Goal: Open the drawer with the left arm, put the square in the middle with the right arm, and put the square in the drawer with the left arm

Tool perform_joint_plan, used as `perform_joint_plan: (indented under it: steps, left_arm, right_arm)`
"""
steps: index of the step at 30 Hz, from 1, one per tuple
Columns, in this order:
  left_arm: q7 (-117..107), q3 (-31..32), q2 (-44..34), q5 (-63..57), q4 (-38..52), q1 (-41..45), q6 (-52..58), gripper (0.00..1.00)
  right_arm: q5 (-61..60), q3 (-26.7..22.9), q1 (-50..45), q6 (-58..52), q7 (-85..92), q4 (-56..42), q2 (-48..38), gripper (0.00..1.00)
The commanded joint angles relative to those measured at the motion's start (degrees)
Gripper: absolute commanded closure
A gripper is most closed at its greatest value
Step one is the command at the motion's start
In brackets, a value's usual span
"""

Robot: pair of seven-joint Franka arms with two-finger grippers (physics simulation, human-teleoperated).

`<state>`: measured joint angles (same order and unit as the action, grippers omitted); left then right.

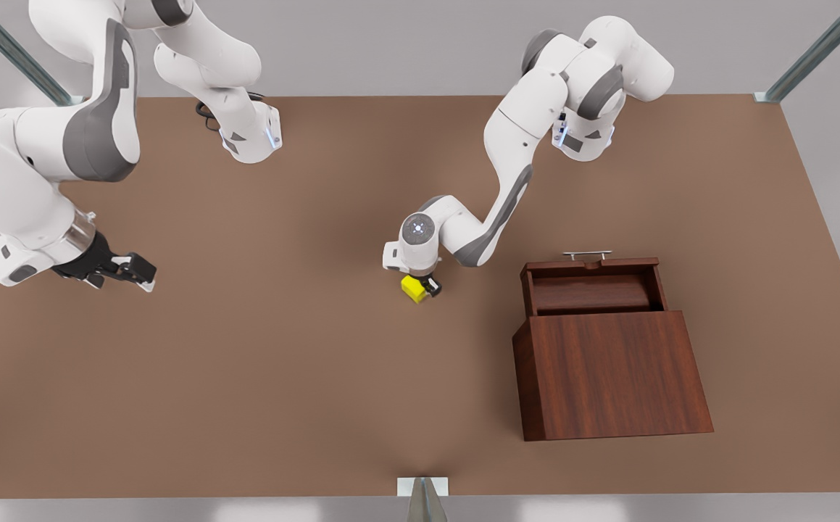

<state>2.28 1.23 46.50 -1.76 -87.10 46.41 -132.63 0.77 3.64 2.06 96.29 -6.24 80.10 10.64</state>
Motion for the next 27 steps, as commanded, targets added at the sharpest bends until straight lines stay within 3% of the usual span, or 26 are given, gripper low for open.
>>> perform_joint_plan:
  steps: [1, 7, 11, 17, 22, 27]
  left_arm:
    - [0.0, 0.0, 0.0, -0.1, 0.0, 0.0, 0.0, 0.35]
    - [0.0, -0.2, -0.9, 0.0, 0.4, -0.1, 0.5, 0.35]
    - [0.2, -1.8, -9.5, 1.8, 0.4, -1.1, 7.5, 0.35]
    - [21.0, -15.9, -22.2, 10.9, 0.0, -1.1, 26.0, 0.34]
    - [43.6, -30.2, -23.9, 14.0, -1.7, -1.1, 31.4, 0.34]
    - [58.0, -36.9, -25.2, 14.3, -7.2, -1.0, 32.2, 0.34]
  right_arm:
    - [0.2, 0.0, -0.4, 0.0, 0.0, 0.0, 0.0, 0.0]
    - [0.6, -0.6, 2.8, -3.0, 0.7, -0.4, -0.7, 0.0]
    - [0.2, -0.6, 5.3, -2.3, 0.7, 1.0, -2.4, 0.0]
    - [0.1, -0.4, 4.8, -2.3, -0.1, -0.6, -1.6, 0.0]
    - [-0.2, -0.4, 5.1, -1.7, -0.1, -0.6, -1.2, 0.0]
    - [-0.4, -0.5, 5.5, -0.8, -0.1, -1.6, -1.2, 0.0]
